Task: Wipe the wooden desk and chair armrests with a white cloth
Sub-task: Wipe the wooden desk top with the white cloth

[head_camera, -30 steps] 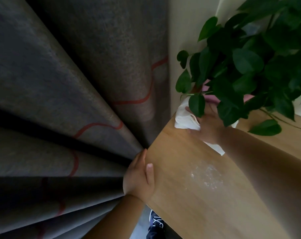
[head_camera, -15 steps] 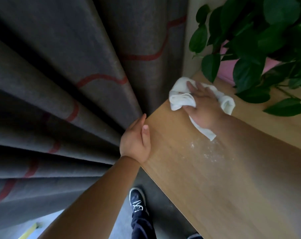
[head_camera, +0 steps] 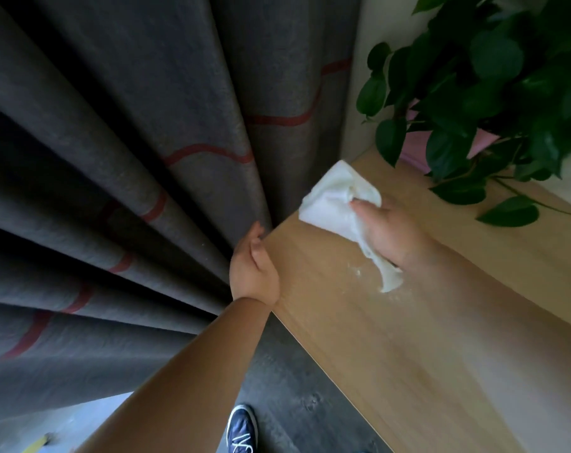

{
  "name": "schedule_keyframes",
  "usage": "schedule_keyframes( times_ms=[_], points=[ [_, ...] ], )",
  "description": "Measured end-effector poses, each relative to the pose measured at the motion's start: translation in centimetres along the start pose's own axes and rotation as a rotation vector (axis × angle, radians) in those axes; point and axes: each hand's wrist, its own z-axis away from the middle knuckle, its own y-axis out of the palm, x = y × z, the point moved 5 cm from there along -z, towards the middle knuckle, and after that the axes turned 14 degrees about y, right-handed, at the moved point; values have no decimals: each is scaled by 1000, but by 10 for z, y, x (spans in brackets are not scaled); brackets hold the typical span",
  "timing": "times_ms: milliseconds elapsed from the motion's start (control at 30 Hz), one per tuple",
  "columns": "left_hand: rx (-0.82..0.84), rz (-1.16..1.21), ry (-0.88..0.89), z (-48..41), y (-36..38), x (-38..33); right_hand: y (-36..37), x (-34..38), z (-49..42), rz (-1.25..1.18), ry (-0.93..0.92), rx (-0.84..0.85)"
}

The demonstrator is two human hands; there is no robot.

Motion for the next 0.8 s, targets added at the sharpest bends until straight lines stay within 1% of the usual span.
schedule_keyframes(
  times_ms=[67,100,133,167,233,267,333,367,467,500,633,700,800],
  points=[
    [-11,6,-22,13,3,-2,-46,-14,-3,53,-56,-220],
    [-13,-55,-3,17,5,-4,-65,-24,-6,101,-85,-316],
    [-17,-134,25,19,6,-6,-79,-37,-9,155,-95,-379],
    [-19,-204,56,20,8,-7,-88,-53,-14,212,-71,-404],
    [-16,-290,111,18,11,-8,-85,-82,-24,356,4,-357],
    [-8,-317,134,17,13,-7,-76,-93,-28,422,-10,-328],
    [8,-347,167,15,15,-5,-58,-99,-29,494,-146,-345],
    [7,-356,176,15,15,-5,-52,-99,-28,491,-192,-365],
    [0,-354,175,16,15,-6,-36,-94,-16,408,-204,-390],
    [-2,-347,175,17,15,-6,-25,-92,-8,384,-215,-376],
    [4,-297,143,16,14,-4,46,-75,33,380,-392,-285],
    [18,-253,109,15,12,-2,71,-69,43,355,-408,-248],
    [40,-100,34,11,6,-3,91,-64,55,318,-450,-212]
  ],
)
